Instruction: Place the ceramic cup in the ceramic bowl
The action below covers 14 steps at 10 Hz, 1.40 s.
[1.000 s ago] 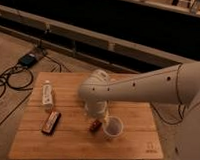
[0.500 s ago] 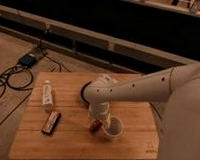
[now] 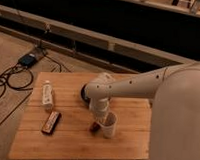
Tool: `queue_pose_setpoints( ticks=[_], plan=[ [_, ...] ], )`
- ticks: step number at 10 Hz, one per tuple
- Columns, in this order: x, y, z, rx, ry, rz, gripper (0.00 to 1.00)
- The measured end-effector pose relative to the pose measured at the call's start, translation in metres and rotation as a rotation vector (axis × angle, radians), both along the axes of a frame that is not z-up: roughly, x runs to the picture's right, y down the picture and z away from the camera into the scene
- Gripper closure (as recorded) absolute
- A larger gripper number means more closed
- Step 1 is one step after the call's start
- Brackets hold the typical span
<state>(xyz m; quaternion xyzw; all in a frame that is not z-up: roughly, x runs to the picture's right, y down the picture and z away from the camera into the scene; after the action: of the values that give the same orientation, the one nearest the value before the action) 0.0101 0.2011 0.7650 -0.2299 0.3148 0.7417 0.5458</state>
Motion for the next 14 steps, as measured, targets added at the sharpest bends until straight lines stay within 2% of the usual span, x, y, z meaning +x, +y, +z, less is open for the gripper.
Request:
queue_pose_setpoints(
  ticks=[1,3,7,10,12,14],
  plan=[
    [-0.001,-0.006,-0.001,0.011,-0.004,0.003,1.00],
    [0.000,-0.020,-0.007,0.030,0.003,-0.026,1.00],
    [-0.001,-0.072,-0.020,0.103,0.049,-0.190,1.00],
    [-0.027,-0.117,-0.019,0.163,0.005,-0.322,1.00],
    [-0.039,-0.147,-0.008,0.200,-0.043,-0.404,1.00],
    [-0.041,-0.167,0.009,0.208,-0.079,-0.454,1.00]
  ],
)
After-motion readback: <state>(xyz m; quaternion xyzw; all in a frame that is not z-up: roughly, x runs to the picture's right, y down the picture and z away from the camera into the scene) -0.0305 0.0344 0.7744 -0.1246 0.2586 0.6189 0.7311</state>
